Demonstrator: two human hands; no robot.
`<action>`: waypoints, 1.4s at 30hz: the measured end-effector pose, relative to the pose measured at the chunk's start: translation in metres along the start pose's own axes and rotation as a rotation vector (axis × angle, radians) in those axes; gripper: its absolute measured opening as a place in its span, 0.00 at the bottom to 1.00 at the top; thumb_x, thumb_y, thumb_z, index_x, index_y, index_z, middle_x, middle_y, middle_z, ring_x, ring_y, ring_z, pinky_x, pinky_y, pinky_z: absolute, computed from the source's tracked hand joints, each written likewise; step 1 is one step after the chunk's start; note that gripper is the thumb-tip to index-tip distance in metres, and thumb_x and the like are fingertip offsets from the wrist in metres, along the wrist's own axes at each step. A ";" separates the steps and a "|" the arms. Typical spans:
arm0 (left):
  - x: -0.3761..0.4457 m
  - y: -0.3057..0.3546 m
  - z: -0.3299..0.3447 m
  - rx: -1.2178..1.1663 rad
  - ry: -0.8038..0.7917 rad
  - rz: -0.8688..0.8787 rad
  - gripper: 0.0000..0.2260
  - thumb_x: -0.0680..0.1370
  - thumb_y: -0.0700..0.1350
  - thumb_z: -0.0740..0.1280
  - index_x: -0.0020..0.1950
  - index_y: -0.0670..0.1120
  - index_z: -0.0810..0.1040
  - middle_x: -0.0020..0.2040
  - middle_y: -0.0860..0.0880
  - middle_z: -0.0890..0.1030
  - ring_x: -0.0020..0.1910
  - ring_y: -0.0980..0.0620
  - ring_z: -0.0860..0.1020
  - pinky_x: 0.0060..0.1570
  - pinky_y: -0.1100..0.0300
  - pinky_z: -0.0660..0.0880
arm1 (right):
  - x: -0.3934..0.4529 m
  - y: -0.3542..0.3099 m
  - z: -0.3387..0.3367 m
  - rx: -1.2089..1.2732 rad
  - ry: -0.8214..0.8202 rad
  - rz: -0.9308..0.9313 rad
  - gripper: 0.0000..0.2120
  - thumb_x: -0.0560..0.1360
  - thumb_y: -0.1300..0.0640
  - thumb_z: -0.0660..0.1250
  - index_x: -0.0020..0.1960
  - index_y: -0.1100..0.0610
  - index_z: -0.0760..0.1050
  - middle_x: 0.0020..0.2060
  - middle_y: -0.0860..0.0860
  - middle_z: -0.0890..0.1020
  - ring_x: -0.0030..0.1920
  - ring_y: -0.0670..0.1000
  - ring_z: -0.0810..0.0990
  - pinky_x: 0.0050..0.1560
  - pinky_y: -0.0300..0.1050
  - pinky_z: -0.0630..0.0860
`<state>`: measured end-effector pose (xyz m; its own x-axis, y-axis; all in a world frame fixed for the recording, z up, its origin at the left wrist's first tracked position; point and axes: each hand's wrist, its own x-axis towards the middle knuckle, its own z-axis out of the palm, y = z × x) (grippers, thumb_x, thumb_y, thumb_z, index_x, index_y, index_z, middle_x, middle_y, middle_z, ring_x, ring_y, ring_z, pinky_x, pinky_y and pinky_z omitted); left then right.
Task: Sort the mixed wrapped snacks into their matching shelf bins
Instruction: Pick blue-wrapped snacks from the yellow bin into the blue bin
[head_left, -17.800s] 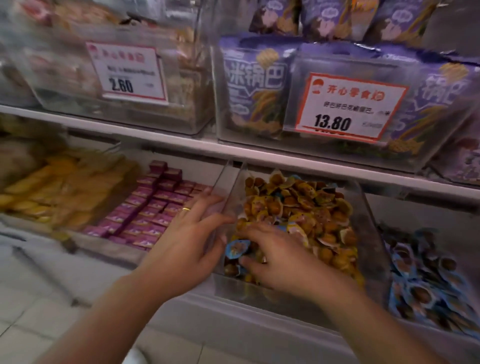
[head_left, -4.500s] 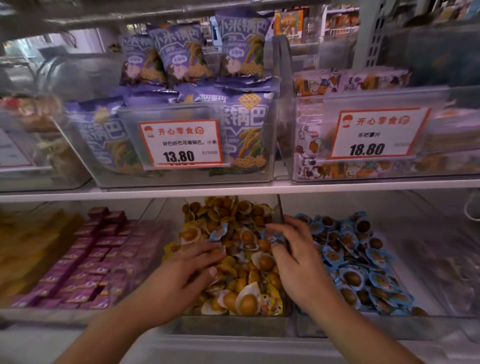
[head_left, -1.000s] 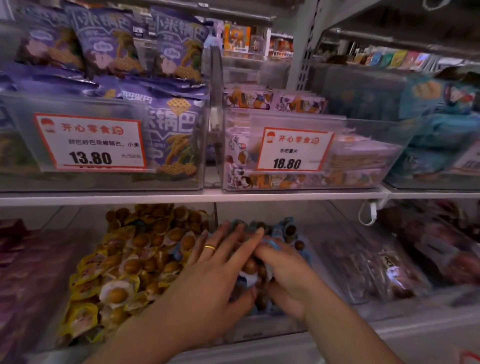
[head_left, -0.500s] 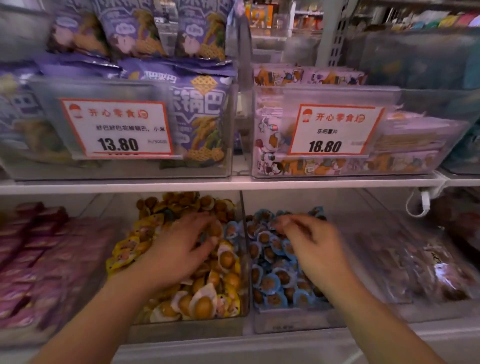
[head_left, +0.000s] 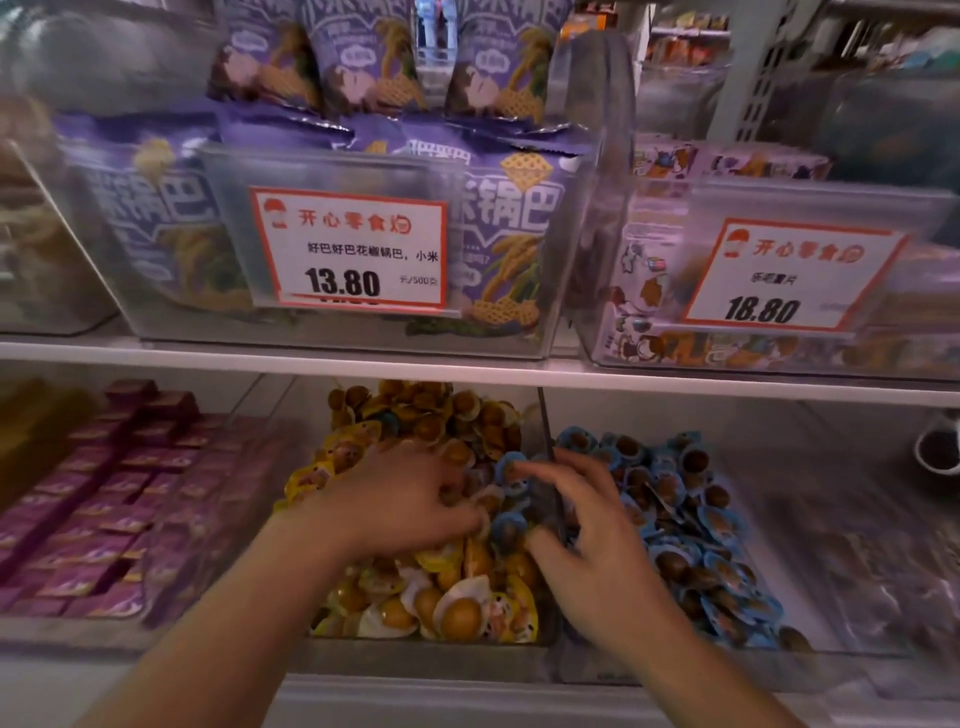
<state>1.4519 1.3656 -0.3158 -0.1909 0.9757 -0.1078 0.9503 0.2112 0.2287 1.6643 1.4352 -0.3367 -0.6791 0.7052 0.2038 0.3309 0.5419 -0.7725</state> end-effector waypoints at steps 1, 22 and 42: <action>-0.003 -0.010 -0.004 0.030 -0.029 -0.044 0.25 0.63 0.70 0.54 0.49 0.60 0.79 0.50 0.56 0.77 0.58 0.52 0.72 0.57 0.53 0.68 | -0.001 0.000 0.001 -0.003 0.004 -0.002 0.22 0.76 0.55 0.66 0.65 0.34 0.71 0.65 0.31 0.60 0.64 0.32 0.64 0.57 0.18 0.59; 0.026 0.014 0.022 -0.104 0.042 -0.109 0.14 0.77 0.56 0.65 0.62 0.57 0.74 0.61 0.54 0.72 0.58 0.50 0.75 0.56 0.49 0.75 | -0.004 -0.001 0.004 -0.036 0.047 -0.040 0.21 0.77 0.57 0.65 0.67 0.39 0.71 0.65 0.34 0.61 0.53 0.25 0.69 0.51 0.18 0.64; 0.020 0.012 0.002 0.005 0.390 -0.061 0.14 0.78 0.48 0.64 0.63 0.53 0.78 0.57 0.49 0.77 0.58 0.45 0.76 0.54 0.52 0.74 | -0.003 -0.002 0.004 -0.035 0.061 -0.061 0.22 0.76 0.57 0.66 0.65 0.38 0.72 0.68 0.38 0.62 0.59 0.21 0.61 0.54 0.16 0.58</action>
<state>1.4603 1.3879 -0.3170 -0.3255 0.9107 0.2545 0.9352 0.2705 0.2283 1.6628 1.4299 -0.3384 -0.6578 0.6966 0.2865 0.3141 0.5994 -0.7362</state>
